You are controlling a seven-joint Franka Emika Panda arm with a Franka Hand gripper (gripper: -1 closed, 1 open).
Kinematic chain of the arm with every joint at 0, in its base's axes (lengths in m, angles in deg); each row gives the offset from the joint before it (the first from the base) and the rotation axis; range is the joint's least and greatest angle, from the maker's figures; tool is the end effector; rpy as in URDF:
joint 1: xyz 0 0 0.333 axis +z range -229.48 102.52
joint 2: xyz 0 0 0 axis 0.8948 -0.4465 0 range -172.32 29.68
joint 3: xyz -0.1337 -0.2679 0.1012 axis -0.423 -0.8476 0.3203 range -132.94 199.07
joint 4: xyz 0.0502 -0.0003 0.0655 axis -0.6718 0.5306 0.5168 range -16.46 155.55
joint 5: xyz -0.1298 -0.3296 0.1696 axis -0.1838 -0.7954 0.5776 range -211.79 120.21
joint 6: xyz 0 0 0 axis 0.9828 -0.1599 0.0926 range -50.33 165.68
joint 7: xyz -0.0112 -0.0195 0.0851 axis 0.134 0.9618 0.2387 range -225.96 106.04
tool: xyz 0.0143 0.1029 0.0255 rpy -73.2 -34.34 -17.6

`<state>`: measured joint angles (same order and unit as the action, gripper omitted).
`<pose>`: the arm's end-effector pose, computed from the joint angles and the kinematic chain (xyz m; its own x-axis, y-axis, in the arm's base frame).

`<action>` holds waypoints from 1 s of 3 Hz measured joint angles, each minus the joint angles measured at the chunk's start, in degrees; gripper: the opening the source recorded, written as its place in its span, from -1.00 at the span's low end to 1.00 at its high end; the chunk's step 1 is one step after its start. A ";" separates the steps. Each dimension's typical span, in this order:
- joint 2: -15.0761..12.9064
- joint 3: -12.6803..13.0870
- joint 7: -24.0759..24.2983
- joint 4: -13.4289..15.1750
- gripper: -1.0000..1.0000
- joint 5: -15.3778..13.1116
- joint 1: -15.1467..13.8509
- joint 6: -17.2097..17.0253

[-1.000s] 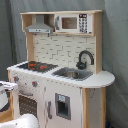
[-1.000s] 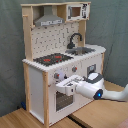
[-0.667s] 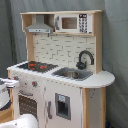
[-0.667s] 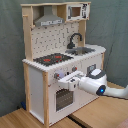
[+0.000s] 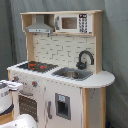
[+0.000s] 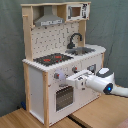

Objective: Play with the kitchen

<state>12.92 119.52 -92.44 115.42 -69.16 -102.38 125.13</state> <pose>0.2899 0.4612 0.3424 0.0011 0.6511 -0.7590 0.0029 0.7590 0.6511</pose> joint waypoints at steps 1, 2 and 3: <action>-0.01 -1.52 0.00 5.14 1.00 0.00 1.86 0.90; -0.02 -3.40 -0.10 10.37 1.00 0.00 2.74 2.45; -0.27 -3.81 -0.73 14.28 1.00 0.00 1.41 6.56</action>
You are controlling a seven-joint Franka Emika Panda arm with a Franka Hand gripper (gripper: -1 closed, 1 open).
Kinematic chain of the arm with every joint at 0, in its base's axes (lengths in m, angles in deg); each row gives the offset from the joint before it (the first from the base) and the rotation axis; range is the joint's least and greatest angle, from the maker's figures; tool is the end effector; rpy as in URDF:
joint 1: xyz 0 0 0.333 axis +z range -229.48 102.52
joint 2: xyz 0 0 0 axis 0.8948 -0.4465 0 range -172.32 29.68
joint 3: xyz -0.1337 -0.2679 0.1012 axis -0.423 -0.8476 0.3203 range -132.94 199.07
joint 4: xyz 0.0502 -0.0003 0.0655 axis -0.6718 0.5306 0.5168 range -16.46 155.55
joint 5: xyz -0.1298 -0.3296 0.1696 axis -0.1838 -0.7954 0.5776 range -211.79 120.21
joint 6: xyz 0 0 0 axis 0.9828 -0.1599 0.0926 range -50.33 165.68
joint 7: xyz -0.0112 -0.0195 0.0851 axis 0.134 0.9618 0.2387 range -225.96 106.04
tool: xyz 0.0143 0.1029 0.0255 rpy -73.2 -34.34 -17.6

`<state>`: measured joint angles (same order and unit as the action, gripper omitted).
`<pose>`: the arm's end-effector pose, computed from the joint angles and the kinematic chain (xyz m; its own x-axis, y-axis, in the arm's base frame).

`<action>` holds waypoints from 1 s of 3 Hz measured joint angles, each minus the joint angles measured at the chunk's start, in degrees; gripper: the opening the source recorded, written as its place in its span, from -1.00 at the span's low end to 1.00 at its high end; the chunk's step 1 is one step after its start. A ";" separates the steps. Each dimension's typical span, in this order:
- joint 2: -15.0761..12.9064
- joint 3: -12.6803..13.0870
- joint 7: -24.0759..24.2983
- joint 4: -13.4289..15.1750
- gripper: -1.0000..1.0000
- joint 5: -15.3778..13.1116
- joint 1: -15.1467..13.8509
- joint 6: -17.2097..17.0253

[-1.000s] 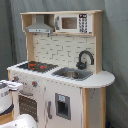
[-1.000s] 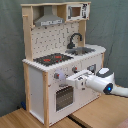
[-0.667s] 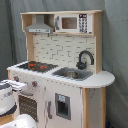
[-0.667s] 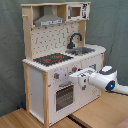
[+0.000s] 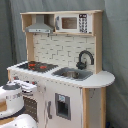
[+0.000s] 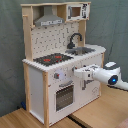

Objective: Play with the kitchen

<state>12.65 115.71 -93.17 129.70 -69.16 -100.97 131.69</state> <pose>0.3089 0.3553 0.3549 0.0586 0.6775 -0.7331 0.1099 0.7256 0.6793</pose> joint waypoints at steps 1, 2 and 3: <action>-0.02 0.37 0.00 0.00 1.00 0.00 -3.09 5.06; -0.02 0.41 0.08 -0.15 1.00 0.21 -5.00 10.56; -0.02 0.66 0.26 -0.22 1.00 0.41 -6.61 16.20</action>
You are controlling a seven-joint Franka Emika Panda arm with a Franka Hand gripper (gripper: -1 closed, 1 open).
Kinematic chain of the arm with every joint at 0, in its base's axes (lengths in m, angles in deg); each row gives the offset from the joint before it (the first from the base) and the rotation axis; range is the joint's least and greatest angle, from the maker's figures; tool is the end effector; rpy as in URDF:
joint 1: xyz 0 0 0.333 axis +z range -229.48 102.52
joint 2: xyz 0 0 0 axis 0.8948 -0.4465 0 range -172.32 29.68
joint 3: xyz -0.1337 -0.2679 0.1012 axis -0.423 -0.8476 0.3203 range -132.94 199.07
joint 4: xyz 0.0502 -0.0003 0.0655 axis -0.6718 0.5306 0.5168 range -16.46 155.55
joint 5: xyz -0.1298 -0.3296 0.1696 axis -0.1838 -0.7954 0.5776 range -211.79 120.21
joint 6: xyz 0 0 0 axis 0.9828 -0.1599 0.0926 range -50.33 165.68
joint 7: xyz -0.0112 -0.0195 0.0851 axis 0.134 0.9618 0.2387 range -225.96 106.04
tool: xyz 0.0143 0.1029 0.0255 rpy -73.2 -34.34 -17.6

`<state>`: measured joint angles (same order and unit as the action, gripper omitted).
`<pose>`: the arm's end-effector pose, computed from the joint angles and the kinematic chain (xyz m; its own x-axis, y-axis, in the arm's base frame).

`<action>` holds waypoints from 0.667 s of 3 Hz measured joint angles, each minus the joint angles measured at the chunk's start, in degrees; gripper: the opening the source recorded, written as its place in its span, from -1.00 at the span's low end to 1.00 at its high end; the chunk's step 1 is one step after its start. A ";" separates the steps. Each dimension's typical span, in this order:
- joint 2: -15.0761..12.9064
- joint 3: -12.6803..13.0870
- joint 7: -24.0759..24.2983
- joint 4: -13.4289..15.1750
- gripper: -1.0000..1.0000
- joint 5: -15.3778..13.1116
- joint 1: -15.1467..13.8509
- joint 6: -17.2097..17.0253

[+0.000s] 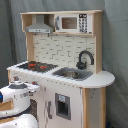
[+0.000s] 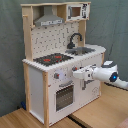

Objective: Play with the kitchen

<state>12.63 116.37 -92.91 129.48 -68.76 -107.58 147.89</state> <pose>0.3250 0.3516 0.3451 -0.1053 0.6914 -0.7148 0.0405 0.7212 0.6916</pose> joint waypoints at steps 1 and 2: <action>0.01 0.38 -0.57 -3.66 1.00 -0.02 -4.29 1.00; 0.01 0.80 2.08 -3.78 1.00 0.29 -4.36 0.99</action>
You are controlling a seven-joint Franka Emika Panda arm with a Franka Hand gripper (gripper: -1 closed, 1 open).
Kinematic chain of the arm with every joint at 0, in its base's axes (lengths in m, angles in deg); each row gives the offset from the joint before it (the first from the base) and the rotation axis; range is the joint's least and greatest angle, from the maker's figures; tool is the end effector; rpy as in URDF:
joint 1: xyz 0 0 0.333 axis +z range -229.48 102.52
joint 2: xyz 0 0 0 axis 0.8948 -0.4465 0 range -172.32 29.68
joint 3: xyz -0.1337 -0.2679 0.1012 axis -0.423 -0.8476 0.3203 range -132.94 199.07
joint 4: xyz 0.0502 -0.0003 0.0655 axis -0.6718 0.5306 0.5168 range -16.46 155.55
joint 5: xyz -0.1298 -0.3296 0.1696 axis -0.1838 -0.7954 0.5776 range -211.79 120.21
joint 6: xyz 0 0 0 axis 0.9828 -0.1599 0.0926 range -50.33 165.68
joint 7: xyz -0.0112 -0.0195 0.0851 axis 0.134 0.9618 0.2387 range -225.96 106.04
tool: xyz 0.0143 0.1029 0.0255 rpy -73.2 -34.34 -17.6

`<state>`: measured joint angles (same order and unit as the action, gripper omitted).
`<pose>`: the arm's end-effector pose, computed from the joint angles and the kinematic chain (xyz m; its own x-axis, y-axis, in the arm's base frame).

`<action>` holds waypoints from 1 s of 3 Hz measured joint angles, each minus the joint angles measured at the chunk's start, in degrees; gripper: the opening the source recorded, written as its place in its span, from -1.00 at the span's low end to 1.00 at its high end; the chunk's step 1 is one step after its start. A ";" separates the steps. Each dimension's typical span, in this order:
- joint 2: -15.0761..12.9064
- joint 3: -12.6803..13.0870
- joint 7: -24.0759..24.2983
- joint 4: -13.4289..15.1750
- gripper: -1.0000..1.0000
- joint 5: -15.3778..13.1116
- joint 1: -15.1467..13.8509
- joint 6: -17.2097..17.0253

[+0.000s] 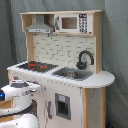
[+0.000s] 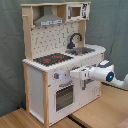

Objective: Play with the kitchen

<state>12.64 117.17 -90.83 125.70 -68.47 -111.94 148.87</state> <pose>0.3457 0.3607 0.3435 -0.1105 0.7138 -0.6916 0.0413 0.6986 0.7144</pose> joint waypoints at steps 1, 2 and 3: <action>0.00 0.00 0.00 0.00 -1.00 0.02 0.00 0.00; 0.00 -0.09 3.04 0.87 -1.00 0.18 -0.07 -0.10; 0.00 -0.09 9.52 0.87 -1.00 0.26 -0.07 -0.08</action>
<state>12.64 117.08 -81.31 126.57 -68.21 -112.00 148.79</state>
